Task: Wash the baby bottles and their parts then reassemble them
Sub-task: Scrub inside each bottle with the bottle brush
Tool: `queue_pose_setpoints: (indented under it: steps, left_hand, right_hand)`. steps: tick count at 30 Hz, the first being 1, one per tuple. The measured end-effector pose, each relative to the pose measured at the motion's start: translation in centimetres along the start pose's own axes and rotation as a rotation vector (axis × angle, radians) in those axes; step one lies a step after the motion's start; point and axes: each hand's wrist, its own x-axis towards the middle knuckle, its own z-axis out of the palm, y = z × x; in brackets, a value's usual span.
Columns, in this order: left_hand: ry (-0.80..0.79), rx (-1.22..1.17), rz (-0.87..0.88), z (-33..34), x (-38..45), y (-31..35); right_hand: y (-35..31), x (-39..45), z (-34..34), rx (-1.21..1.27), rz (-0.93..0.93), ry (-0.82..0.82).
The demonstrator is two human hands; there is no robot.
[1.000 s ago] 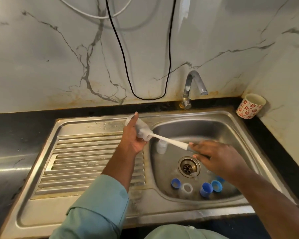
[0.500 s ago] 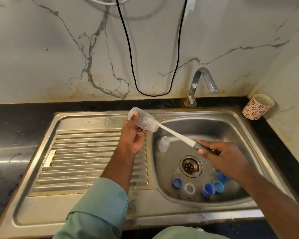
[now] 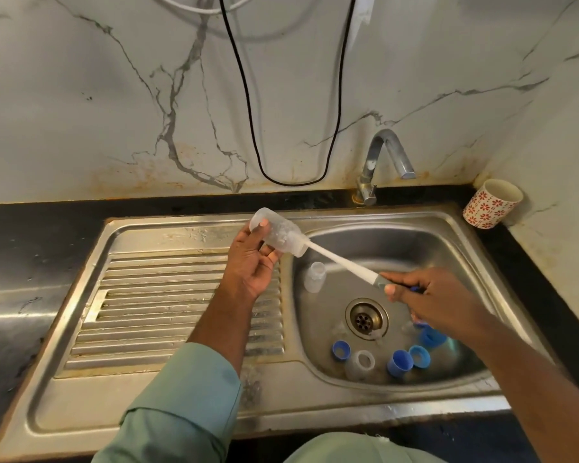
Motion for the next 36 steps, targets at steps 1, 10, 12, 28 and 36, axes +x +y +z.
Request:
queue_pose_setpoints:
  steps: [1,10,12,28,36]
  left_hand:
    - [0.003,-0.007,-0.006,0.1,0.0,-0.1]
    - [0.035,-0.029,-0.010,0.2,-0.1,-0.4]
    - [0.055,-0.007,-0.013,0.1,-0.1,-0.3]
    - [0.101,0.048,-0.033,2.4,-0.6,0.7]
    - [0.104,0.044,-0.018,3.6,-0.5,1.5]
  right_hand:
    - [0.0,-0.1,-0.1,-0.007,-0.003,-0.017]
    - [-0.8,-0.7,0.5,0.152,0.050,-0.088]
    - [-0.8,-0.2,0.4,0.063,0.027,-0.027]
    - [-1.0,0.4,0.1,-0.221,-0.019,0.016]
    - [-0.9,0.9,-2.1,-0.132,-0.035,-0.006]
